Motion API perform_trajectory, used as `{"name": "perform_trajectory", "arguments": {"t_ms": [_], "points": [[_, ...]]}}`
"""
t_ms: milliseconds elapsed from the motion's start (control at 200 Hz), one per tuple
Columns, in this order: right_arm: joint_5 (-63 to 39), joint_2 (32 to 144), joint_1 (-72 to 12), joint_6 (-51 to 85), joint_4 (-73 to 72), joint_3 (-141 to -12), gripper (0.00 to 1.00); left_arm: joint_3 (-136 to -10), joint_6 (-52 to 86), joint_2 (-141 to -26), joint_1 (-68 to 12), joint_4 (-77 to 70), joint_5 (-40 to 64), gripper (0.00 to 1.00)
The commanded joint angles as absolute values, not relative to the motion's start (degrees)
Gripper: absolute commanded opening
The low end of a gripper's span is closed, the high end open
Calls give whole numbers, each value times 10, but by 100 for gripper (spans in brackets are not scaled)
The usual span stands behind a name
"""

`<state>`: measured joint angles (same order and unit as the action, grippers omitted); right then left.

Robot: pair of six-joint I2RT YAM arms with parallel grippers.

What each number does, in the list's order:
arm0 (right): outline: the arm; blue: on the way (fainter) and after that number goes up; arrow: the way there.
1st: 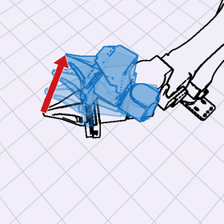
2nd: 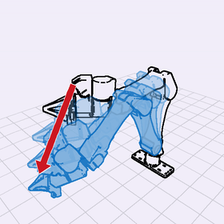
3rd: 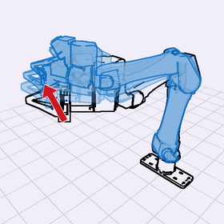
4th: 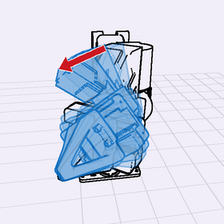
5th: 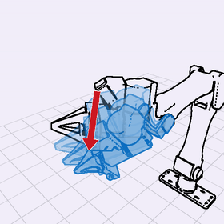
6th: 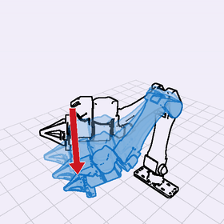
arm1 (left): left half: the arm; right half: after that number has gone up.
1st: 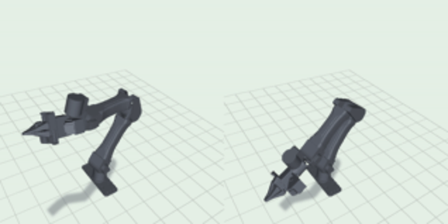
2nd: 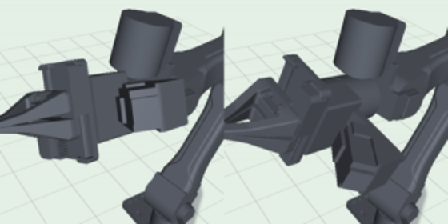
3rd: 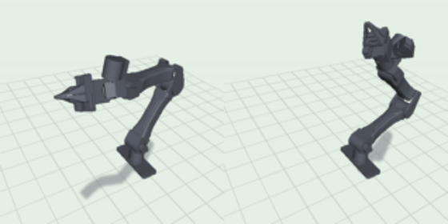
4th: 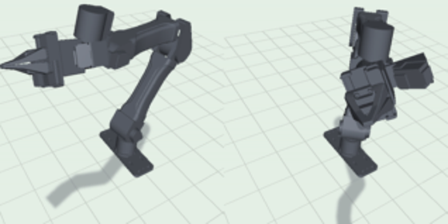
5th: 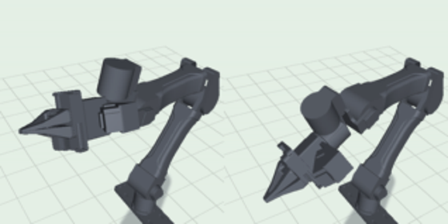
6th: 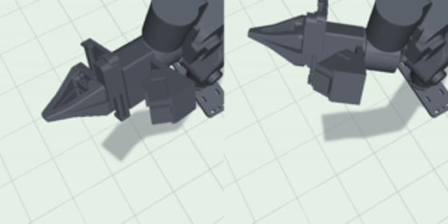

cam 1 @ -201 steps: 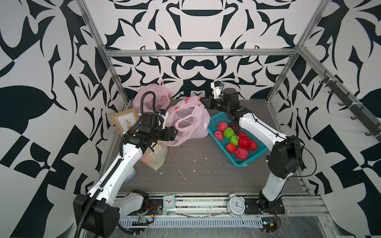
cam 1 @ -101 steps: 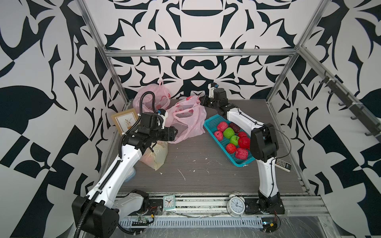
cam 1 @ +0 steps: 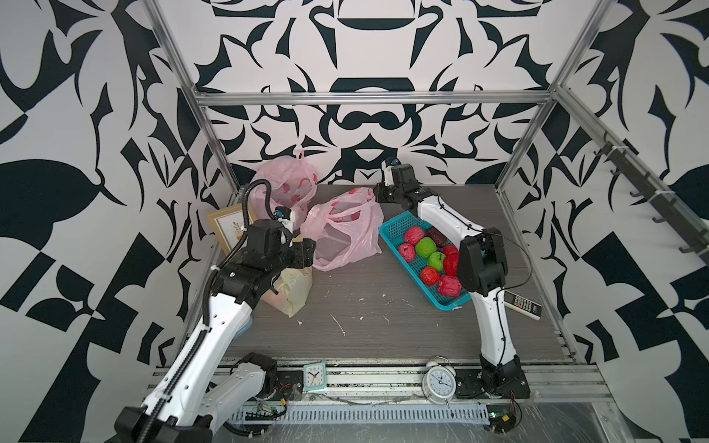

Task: Untie the knot of a plastic bag & take out the apple
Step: Adjust the plastic bag at the center of the board.

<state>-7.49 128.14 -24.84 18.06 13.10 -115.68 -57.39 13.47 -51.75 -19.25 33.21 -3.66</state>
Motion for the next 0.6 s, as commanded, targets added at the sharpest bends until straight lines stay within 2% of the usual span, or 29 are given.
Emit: {"name": "perform_trajectory", "arguments": {"t_ms": [0, 115, 245, 345, 430, 460, 595], "points": [[-76, 1220, -250, 122, 151, -1178, 41, -570, 146, -478, -191, 311, -94, 82], [-122, 1133, -277, 89, 112, -1079, 49, -590, 139, -488, -191, 359, -111, 82], [-186, 1054, -368, 32, 150, -984, 50, -571, 143, -476, -189, 354, -129, 84], [-182, 1024, -459, 31, 161, -914, 50, -560, 145, -467, -180, 348, -135, 84], [-159, 1011, -527, 65, 114, -851, 51, -559, 148, -463, -171, 354, -126, 84], [-153, 1010, -546, 79, 88, -833, 51, -559, 149, -460, -169, 356, -123, 88], [-104, 1040, -615, 92, 54, -830, 51, -564, 154, -451, -165, 361, -111, 88]]}}
